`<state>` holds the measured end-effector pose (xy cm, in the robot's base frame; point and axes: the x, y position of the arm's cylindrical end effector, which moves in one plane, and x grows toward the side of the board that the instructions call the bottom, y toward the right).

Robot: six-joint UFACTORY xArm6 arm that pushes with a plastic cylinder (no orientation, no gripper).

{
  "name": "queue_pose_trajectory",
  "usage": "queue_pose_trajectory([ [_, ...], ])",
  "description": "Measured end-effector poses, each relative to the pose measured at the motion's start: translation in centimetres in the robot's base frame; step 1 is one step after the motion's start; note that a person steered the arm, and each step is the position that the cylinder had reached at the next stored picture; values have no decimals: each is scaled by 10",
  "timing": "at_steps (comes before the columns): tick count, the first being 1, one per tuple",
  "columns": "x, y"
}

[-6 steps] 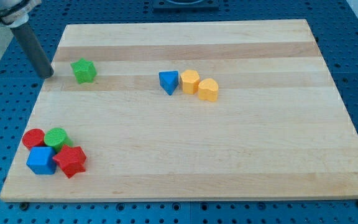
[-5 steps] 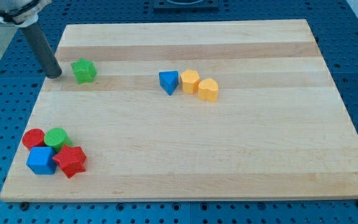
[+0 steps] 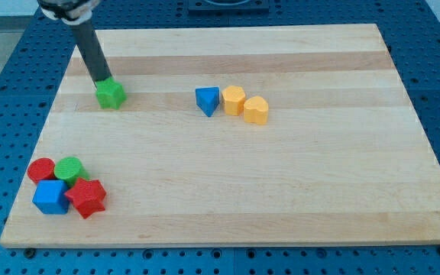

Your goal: Move the green star above the red star

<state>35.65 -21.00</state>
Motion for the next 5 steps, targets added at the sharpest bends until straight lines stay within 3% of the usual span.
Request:
queue_pose_trajectory([
  [3, 12, -32],
  [5, 20, 3],
])
